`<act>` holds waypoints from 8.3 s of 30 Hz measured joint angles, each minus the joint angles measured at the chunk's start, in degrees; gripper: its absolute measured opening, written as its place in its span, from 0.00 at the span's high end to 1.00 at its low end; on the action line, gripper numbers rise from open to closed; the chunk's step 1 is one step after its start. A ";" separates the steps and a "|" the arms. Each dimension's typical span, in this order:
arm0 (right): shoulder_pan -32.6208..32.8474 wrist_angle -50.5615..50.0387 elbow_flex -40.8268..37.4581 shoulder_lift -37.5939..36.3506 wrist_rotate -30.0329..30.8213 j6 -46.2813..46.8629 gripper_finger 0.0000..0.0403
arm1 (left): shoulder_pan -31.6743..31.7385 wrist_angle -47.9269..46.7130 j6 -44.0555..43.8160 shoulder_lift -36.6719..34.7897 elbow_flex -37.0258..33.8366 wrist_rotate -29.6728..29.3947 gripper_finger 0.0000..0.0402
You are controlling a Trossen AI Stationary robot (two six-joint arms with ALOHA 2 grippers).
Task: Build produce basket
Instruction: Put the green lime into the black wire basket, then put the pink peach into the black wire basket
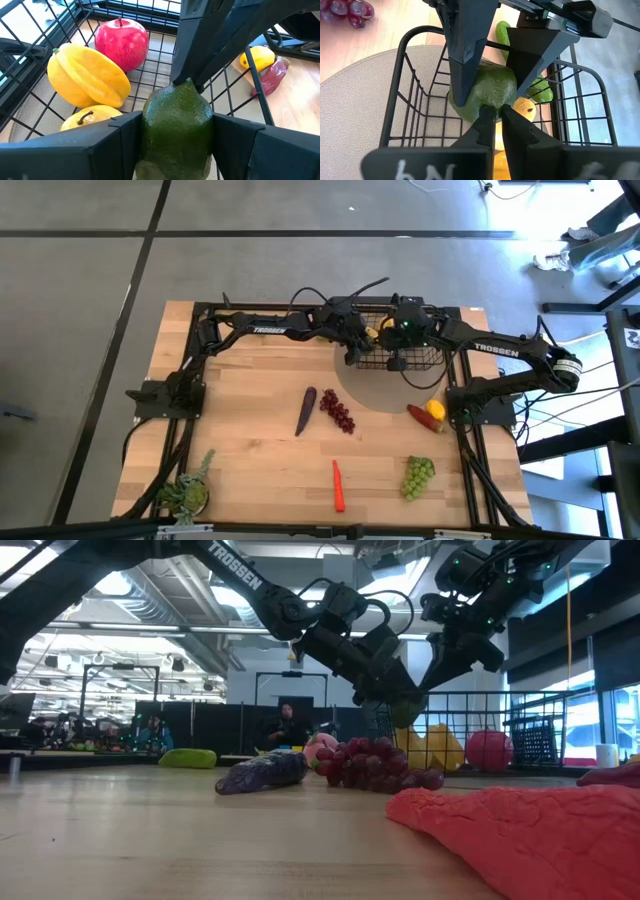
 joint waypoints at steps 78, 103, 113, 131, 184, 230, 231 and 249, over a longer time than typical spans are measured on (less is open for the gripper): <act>0.00 1.81 0.00 0.02 -0.11 -0.02 0.94 | 1.95 -7.82 2.38 -0.75 9.32 2.39 0.29; 0.00 1.79 0.00 0.02 -0.11 -0.02 0.94 | 6.79 -62.23 7.55 -0.76 31.85 -9.16 0.29; 0.02 1.85 0.00 0.04 -0.11 -0.02 0.94 | 6.03 -74.49 9.21 -1.07 34.45 -4.27 0.29; 1.16 -14.47 9.25 -3.69 -7.10 10.43 0.94 | 4.49 -85.79 9.25 -7.24 34.46 -3.01 0.29; 15.47 -37.73 18.53 -19.50 -19.12 59.48 1.00 | 8.63 -66.60 -1.97 -52.98 -20.15 -0.26 0.29; 27.30 -51.63 18.56 -15.43 -4.13 79.06 1.00 | 12.24 -22.02 25.88 -23.41 -20.15 -20.90 0.29; 27.26 -51.63 18.56 -15.43 -4.13 79.06 1.00 | 12.24 -22.05 25.49 -23.21 -20.15 -20.68 0.29; 27.28 -51.66 18.60 -15.43 0.41 79.06 1.00 | 9.88 -22.29 26.88 -21.55 -20.15 -25.97 0.29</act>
